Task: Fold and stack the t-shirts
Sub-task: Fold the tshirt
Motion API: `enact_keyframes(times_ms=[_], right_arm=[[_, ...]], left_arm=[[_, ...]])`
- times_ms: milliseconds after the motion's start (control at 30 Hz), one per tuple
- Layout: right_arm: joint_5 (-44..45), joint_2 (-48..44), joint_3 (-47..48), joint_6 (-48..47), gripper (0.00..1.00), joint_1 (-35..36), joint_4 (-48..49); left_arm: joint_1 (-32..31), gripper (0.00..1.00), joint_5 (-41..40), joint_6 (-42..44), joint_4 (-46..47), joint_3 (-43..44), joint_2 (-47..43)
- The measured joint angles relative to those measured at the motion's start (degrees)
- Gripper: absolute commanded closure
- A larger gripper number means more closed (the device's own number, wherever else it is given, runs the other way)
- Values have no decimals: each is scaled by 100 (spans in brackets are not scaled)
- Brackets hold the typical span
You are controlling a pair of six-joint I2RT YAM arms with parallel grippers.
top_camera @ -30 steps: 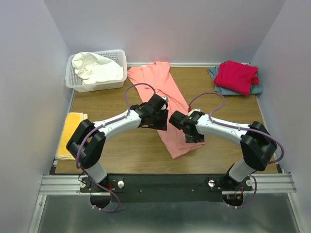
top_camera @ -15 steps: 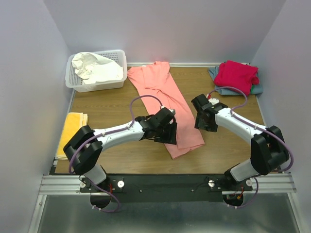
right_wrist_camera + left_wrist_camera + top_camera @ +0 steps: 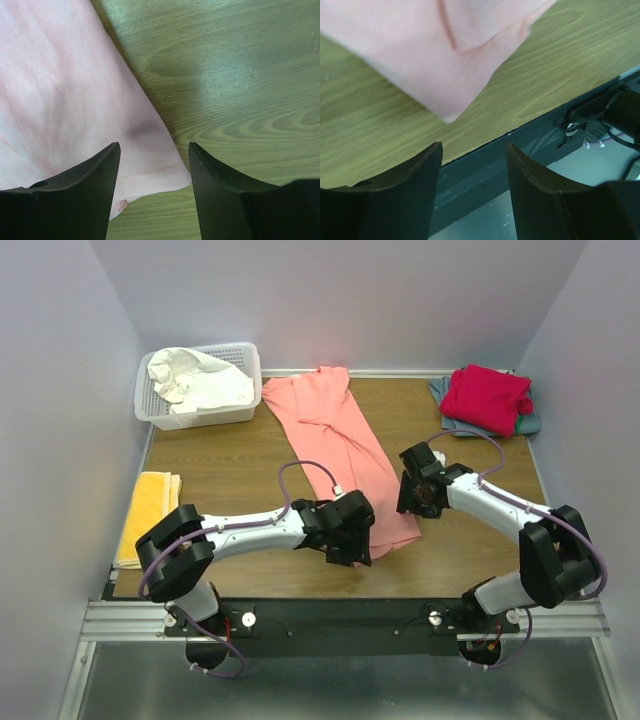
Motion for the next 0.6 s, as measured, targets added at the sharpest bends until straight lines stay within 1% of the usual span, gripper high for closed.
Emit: enact_keyframes(times_ms=[233, 400, 500, 600], right_arm=[[-90, -127, -68, -153, 35, -166, 190], [-122, -127, -131, -199, 35, -212, 286], [-136, -127, -188, -229, 35, -254, 308], [-177, -129, -260, -273, 35, -304, 332]], left_arm=[[-20, 42, -269, -601, -365, -59, 107], [31, 44, -326, -697, -413, 166, 485], [46, 47, -361, -721, -396, 302, 748], [74, 53, -378, -782, -396, 319, 855]])
